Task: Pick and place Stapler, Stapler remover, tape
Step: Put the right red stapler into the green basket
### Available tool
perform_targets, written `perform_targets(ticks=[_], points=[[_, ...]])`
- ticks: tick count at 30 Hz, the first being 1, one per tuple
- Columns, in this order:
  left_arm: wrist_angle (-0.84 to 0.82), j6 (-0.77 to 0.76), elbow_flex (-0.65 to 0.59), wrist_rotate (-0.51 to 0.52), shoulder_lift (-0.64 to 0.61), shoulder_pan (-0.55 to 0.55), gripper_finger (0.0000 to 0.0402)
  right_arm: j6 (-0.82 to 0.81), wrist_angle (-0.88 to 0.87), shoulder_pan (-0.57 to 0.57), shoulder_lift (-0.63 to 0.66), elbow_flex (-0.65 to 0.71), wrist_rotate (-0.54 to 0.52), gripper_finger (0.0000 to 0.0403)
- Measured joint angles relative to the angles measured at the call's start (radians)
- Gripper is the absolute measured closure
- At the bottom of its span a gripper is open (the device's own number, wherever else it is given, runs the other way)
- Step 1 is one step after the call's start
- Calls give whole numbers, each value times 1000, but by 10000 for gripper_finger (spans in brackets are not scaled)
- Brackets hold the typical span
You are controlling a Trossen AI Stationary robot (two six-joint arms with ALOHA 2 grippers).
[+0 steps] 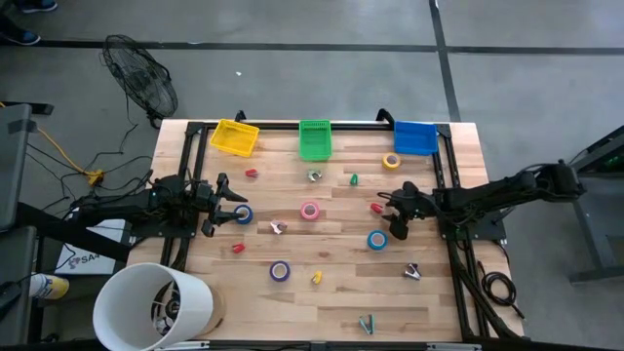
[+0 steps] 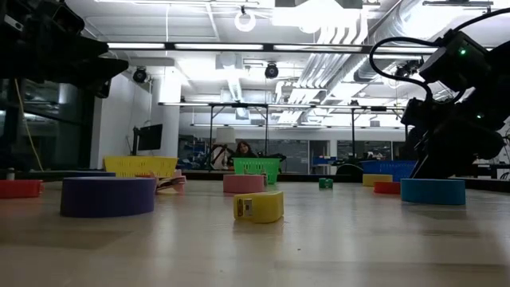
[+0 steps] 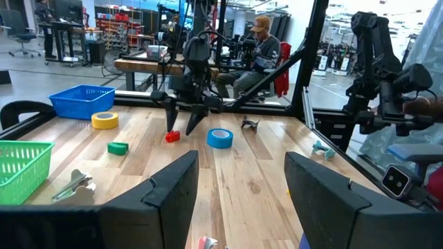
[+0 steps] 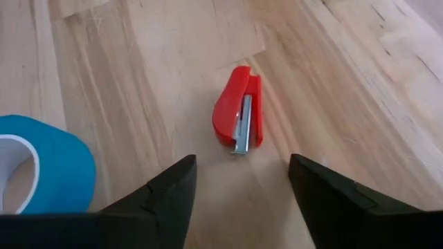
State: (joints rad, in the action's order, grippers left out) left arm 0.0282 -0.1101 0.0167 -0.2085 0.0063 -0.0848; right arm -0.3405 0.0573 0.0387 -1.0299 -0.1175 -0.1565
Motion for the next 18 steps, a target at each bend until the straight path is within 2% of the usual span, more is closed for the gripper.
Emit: perform_targets(ticks=[5,18], points=[[0,0,0,0,0,0,190,-20,64,-1,-57,-2,-34,154],[0,0,0,0,0,0,190,-4,215,0,-186,-1,-88,157]])
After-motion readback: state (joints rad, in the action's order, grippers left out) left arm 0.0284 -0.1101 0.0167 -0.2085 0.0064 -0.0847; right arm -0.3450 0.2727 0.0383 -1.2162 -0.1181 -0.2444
